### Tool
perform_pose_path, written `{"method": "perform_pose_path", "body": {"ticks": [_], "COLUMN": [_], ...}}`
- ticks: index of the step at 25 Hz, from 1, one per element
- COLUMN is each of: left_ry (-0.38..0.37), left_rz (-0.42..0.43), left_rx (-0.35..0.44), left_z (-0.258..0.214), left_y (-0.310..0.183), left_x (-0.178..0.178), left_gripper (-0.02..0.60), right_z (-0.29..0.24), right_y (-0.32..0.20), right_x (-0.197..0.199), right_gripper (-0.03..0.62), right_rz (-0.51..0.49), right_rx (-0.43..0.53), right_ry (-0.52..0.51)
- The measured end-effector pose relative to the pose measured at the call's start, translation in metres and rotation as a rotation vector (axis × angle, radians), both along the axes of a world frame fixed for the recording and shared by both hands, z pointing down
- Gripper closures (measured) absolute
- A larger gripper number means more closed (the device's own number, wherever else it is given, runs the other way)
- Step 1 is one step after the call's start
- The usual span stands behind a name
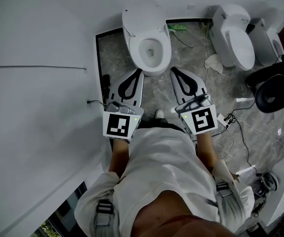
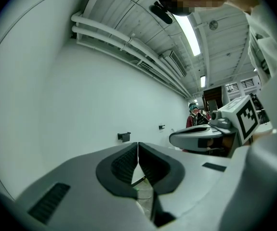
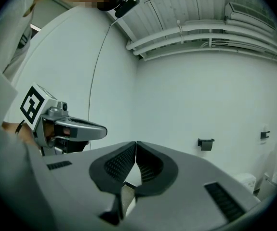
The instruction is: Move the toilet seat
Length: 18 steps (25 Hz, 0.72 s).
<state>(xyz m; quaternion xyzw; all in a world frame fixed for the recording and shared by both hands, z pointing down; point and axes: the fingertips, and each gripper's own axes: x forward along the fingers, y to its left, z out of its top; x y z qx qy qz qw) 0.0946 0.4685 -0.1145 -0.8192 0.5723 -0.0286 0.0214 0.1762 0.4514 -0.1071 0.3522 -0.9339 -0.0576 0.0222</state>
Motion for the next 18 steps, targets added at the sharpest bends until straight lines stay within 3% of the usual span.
{"method": "perform_pose_path", "body": {"ticks": [6, 13, 18], "left_ry": [-0.013, -0.013, -0.003], "left_rz": [-0.014, -0.013, 0.002], "left_rx": [0.004, 0.005, 0.007], "left_z": [-0.003, 0.003, 0.009], "left_y": [-0.022, -0.048, -0.077], "left_x": [0.004, -0.008, -0.024], "left_gripper": [0.558, 0.558, 0.558], "right_z": [-0.012, 0.003, 0.005], "right_y": [-0.021, -0.048, -0.074], "right_x": [0.000, -0.010, -0.029], "right_gripper": [0.572, 0.572, 0.572], "right_rz": [-0.021, -0.013, -0.009], "right_rx": [0.001, -0.006, -0.011], "right_ry": [-0.062, 0.001, -0.020]}}
